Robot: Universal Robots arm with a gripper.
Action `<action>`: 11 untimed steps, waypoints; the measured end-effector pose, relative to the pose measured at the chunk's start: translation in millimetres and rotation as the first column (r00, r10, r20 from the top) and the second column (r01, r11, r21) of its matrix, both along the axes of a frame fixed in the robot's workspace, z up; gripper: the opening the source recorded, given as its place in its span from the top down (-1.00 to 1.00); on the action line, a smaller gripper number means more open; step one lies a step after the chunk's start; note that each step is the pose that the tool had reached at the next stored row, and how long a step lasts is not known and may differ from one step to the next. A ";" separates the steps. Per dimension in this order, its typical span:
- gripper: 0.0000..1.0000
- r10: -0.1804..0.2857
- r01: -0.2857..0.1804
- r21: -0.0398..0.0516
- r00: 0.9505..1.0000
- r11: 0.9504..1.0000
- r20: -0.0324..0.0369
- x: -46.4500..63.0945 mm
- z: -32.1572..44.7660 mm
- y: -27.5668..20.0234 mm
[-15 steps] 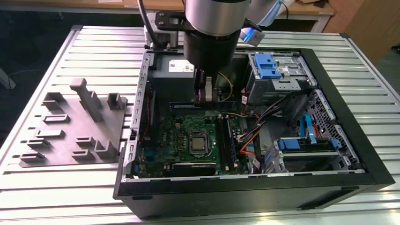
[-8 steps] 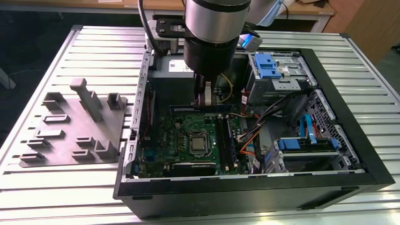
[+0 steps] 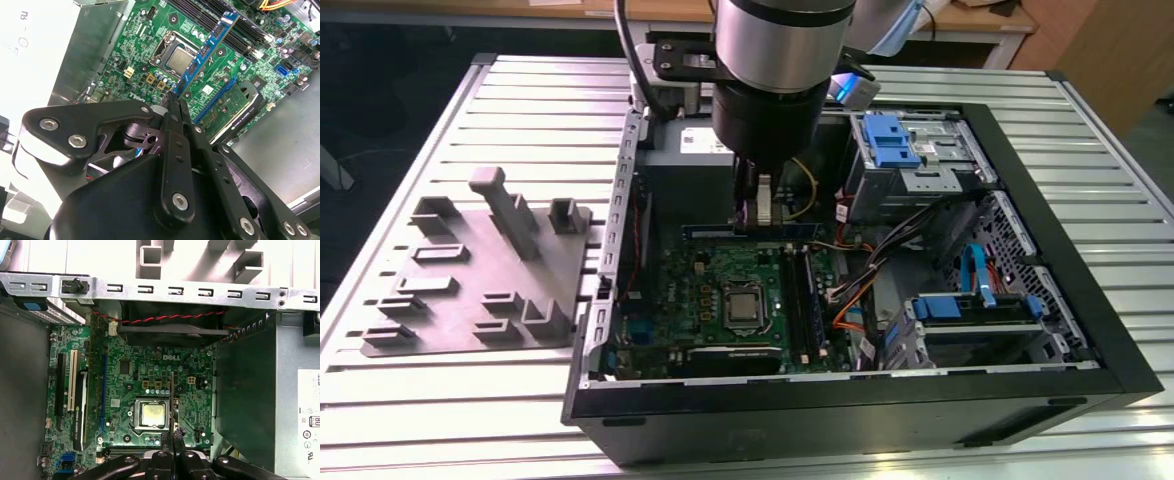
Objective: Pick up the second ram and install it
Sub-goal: 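Insert the second ram into the second slot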
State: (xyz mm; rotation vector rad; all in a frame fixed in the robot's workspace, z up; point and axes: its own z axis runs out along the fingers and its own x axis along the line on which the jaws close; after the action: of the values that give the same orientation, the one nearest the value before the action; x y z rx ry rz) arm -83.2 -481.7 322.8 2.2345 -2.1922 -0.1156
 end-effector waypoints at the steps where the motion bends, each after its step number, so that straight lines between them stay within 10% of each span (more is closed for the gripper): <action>1: 0.76 0.000 0.000 0.000 1.000 1.000 0.000 0.0 0.0 0.0; 11: 0.76 -0.065 0.065 0.000 0.998 0.998 0.000 0.0 -0.7 0.0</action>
State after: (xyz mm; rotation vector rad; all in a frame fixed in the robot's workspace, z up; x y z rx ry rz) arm -83.2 -481.7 322.0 2.1642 -2.2649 -0.1161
